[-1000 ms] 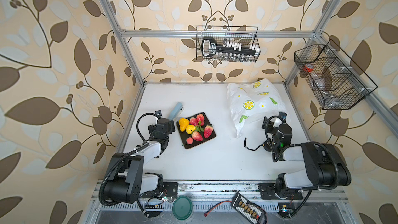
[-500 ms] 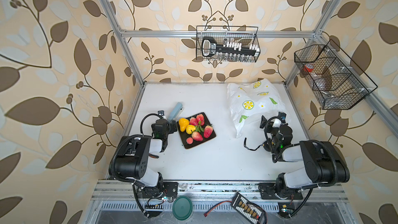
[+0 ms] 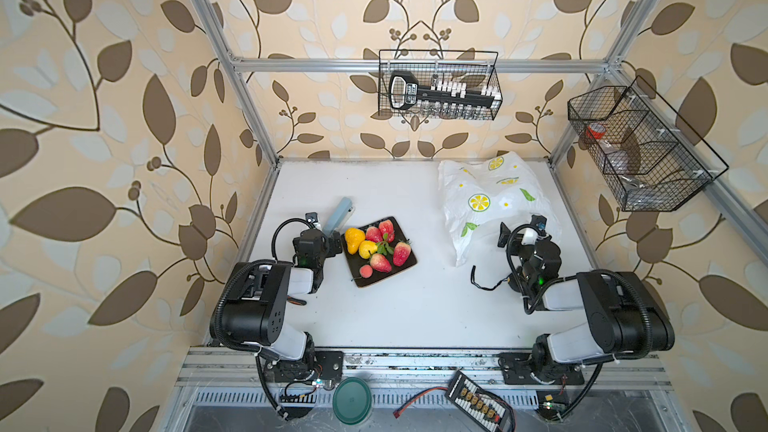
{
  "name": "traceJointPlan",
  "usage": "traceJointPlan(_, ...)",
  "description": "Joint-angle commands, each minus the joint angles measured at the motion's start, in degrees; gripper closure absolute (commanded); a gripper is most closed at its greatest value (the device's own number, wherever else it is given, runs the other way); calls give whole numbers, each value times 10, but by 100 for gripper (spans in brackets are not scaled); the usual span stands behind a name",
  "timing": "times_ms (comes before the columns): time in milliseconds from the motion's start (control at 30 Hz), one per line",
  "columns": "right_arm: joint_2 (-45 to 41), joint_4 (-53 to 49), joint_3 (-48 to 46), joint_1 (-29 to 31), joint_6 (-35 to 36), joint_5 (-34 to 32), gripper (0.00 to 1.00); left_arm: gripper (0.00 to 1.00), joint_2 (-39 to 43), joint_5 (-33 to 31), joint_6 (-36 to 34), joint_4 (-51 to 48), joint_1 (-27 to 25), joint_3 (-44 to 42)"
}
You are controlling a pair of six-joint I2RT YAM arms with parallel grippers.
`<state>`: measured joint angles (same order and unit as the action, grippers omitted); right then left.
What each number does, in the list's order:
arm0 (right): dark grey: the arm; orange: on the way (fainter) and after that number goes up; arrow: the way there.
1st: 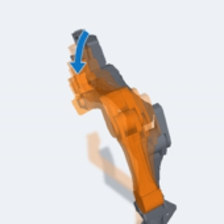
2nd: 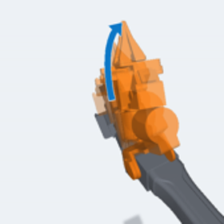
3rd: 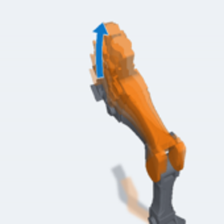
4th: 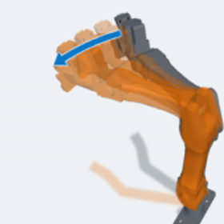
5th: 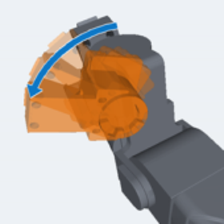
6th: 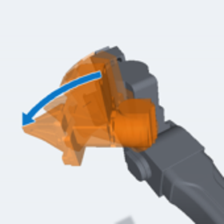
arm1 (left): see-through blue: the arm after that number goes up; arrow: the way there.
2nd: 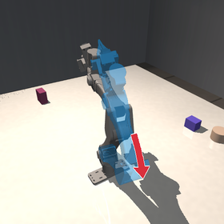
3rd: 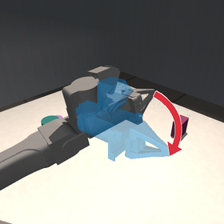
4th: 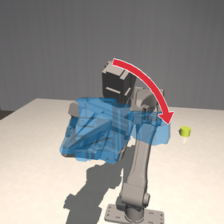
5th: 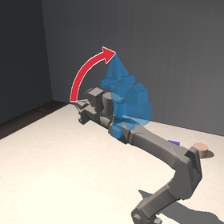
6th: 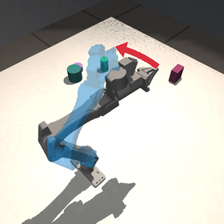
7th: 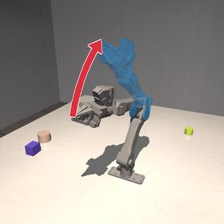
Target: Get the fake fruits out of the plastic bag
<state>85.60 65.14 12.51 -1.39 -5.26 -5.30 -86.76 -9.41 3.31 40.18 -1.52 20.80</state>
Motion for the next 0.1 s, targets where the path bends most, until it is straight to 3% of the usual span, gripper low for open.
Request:
traceJointPlan(0,10,-20,22,-6,14,32,0,1,12,3,-8,24,-2,11)
traceJointPlan(67,8,-17,19,-5,16,34,0,1,12,3,-9,23,-2,11)
